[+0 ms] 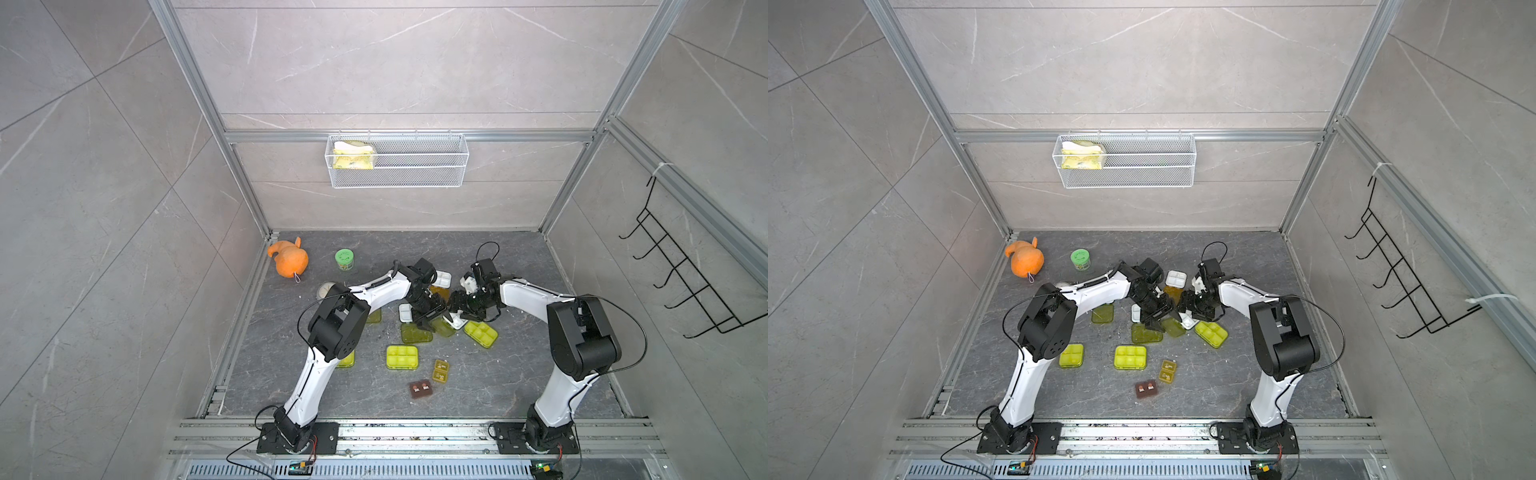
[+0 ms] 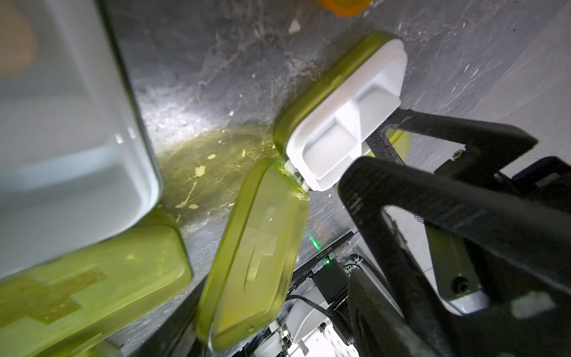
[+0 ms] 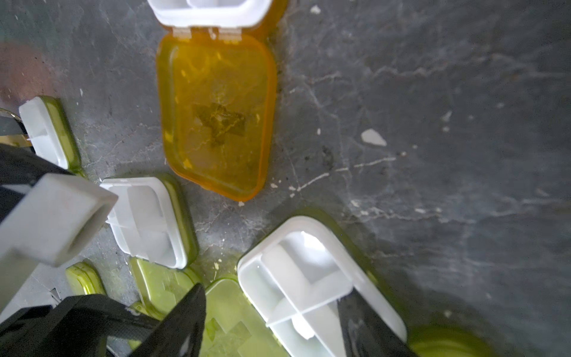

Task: Close pillboxes
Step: Close the lid on the pillbox.

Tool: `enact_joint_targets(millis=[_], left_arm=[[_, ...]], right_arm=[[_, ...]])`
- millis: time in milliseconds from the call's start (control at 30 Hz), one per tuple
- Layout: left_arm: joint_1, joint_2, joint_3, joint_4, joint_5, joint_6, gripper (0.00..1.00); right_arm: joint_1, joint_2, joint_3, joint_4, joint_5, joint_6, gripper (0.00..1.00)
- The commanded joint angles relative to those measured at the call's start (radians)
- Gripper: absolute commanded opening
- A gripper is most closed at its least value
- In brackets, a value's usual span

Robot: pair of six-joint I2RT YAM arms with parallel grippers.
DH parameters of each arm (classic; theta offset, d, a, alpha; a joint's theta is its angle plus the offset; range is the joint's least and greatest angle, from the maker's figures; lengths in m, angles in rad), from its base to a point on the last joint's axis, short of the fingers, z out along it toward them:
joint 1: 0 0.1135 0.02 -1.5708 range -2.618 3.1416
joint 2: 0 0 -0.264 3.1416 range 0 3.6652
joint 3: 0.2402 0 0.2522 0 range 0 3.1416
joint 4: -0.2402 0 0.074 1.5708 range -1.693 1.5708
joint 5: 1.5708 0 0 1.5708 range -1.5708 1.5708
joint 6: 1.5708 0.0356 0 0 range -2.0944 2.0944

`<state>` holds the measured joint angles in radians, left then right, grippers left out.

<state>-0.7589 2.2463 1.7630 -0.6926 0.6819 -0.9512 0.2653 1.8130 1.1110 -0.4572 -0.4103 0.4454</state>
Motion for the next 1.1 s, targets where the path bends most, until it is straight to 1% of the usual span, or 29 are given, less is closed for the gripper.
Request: enact_joint_targets(millis=[0, 167, 200, 233, 300, 467, 567, 800, 933, 1067], left_arm=[[-0.012, -0.007, 0.112, 0.235, 0.059, -0.012, 0.68], [-0.012, -0.008, 0.114, 0.278, 0.071, -0.013, 0.68], [-0.011, -0.009, 0.11, 0.298, 0.078, -0.017, 0.66], [-0.011, -0.009, 0.108, 0.311, 0.082, -0.021, 0.6], [-0.008, -0.008, 0.105, 0.309, 0.086, -0.021, 0.45], [-0.001, -0.027, 0.061, 0.291, 0.083, -0.005, 0.36], [0.003, -0.04, 0.033, 0.294, 0.081, -0.004, 0.26], [0.002, -0.044, 0.029, 0.292, 0.076, -0.008, 0.24], [0.003, -0.042, 0.037, 0.279, 0.073, -0.011, 0.26], [0.002, -0.041, 0.05, 0.256, 0.071, -0.008, 0.27]], right_arm=[[0.107, 0.031, 0.009, -0.054, -0.136, 0.007, 0.7], [0.117, 0.047, 0.004, -0.029, -0.163, 0.031, 0.7], [0.118, 0.048, 0.001, -0.023, -0.17, 0.036, 0.7], [0.117, 0.051, -0.001, -0.02, -0.172, 0.039, 0.7], [0.117, 0.054, 0.003, -0.021, -0.171, 0.044, 0.7], [0.117, 0.061, 0.01, -0.034, -0.157, 0.042, 0.7], [0.117, 0.064, 0.013, -0.034, -0.155, 0.045, 0.7], [0.118, 0.052, 0.012, -0.031, -0.169, 0.048, 0.7], [0.118, 0.033, 0.01, -0.033, -0.173, 0.052, 0.7], [0.116, 0.003, 0.017, -0.049, -0.167, 0.051, 0.73]])
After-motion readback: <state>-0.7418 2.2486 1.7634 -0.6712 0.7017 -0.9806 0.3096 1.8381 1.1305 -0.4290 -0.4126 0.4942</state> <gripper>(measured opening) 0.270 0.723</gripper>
